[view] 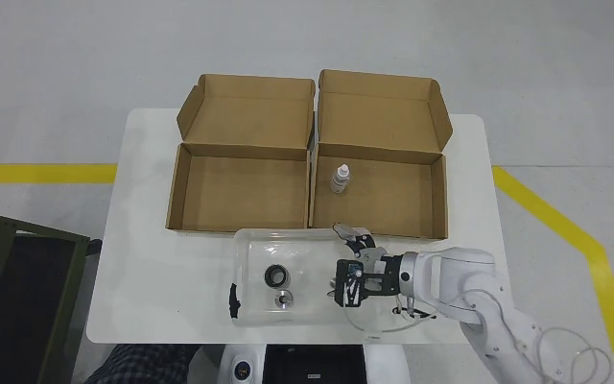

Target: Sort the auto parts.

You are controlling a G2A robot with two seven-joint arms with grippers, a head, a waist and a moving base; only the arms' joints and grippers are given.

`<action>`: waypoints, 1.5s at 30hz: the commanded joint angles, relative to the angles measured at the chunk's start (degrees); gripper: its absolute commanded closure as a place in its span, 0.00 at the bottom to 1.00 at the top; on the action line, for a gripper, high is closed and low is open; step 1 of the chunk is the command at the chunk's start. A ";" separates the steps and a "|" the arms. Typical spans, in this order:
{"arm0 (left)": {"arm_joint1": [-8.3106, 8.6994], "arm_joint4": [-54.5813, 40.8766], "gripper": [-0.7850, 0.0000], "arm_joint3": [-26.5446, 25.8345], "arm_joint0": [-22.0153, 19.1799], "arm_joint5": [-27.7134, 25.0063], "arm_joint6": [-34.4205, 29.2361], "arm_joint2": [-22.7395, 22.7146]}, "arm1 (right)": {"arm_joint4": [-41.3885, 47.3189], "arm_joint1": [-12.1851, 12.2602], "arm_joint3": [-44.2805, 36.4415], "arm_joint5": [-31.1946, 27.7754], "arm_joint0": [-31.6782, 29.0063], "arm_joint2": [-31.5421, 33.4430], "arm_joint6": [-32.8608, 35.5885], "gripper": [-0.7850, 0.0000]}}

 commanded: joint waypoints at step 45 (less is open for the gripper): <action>0.00 0.00 0.00 0.00 0.00 0.00 0.00 0.00 | -5.31 0.26 8.67 -1.37 4.88 -10.76 8.10 0.68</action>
